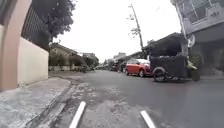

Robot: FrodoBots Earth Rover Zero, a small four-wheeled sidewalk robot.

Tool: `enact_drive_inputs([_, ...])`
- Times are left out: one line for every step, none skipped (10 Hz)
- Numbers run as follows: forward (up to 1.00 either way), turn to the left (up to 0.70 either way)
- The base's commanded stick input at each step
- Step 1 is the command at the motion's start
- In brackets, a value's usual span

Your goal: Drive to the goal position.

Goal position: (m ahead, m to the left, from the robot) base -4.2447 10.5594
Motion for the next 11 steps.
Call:
enact_drive_inputs([0.00, 0.00])
enact_drive_inputs([0.22, 0.00])
enact_drive_inputs([0.03, 0.00])
enact_drive_inputs([0.00, 0.00])
enact_drive_inputs([0.00, 0.00])
enact_drive_inputs([0.00, 0.00])
enact_drive_inputs([0.00, 0.00])
enact_drive_inputs([0.00, 0.00])
enact_drive_inputs([0.00, 0.00])
enact_drive_inputs([0.00, 0.00])
enact_drive_inputs([0.00, 0.00])
